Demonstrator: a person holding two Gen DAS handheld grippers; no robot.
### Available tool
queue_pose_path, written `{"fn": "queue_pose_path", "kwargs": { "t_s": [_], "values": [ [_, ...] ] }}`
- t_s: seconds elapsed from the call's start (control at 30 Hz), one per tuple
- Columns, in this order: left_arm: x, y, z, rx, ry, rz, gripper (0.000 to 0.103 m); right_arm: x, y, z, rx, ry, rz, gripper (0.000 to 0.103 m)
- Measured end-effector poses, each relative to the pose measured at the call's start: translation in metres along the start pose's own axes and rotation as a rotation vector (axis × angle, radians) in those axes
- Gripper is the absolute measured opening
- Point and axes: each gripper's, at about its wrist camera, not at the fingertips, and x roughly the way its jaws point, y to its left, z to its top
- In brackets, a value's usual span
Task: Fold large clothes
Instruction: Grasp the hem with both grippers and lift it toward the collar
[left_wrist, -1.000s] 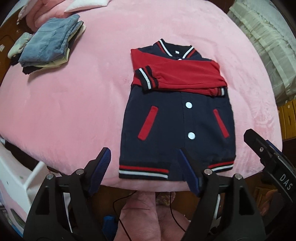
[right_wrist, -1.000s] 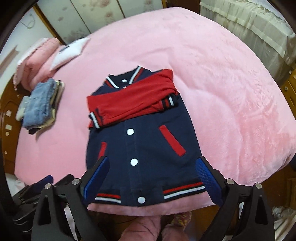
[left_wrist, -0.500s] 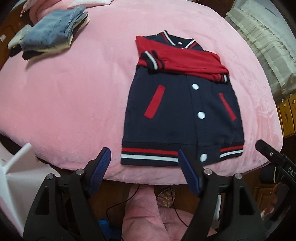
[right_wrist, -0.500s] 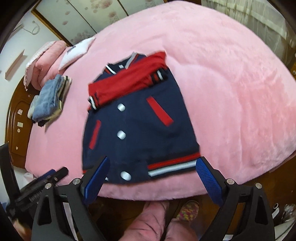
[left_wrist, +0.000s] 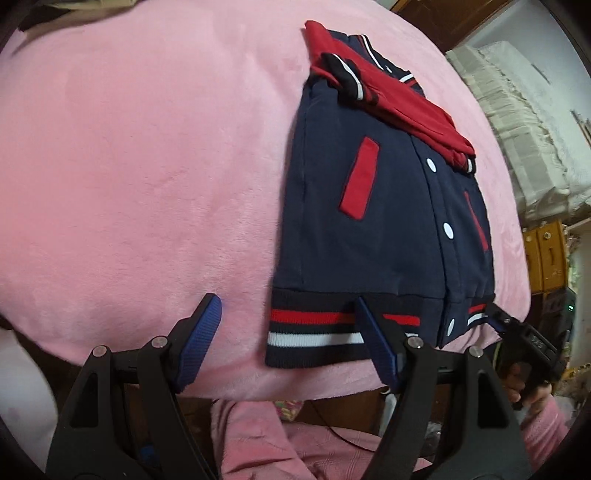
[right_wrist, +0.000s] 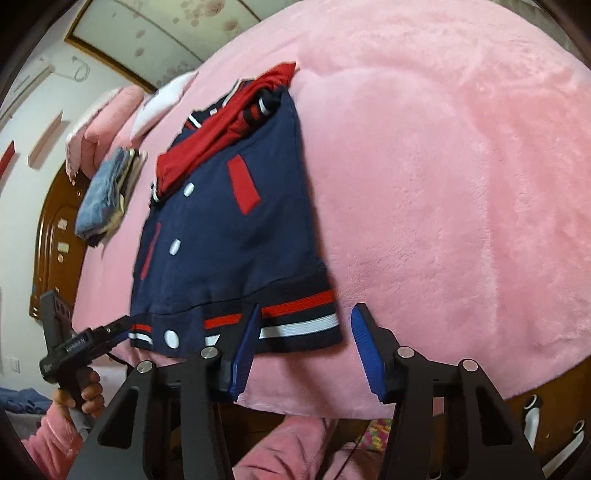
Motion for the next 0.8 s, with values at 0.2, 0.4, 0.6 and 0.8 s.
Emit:
{"fn": "queue_pose_path", "kwargs": {
  "t_s": [0.2, 0.4, 0.6, 0.8],
  "values": [
    [0.011, 0.002, -0.003, -0.036, 0.005, -0.117, 0.043, 0.012, -0.001, 0.007, 0.013, 0.040, 0.054, 0.032],
    [0.010, 0.002, -0.005, -0.157, -0.012, -0.179, 0.021, 0.014, 0.005, 0.014, 0.093, 0.048, 0.135, 0.014],
    [0.000, -0.009, -0.006, -0.313, -0.057, -0.317, 0.017, 0.003, 0.025, 0.030, 0.189, 0.032, 0.280, 0.013],
    [-0.018, -0.027, 0.019, -0.471, -0.154, -0.522, 0.015, -0.003, 0.048, 0.068, 0.301, -0.031, 0.461, 0.013]
  ]
}}
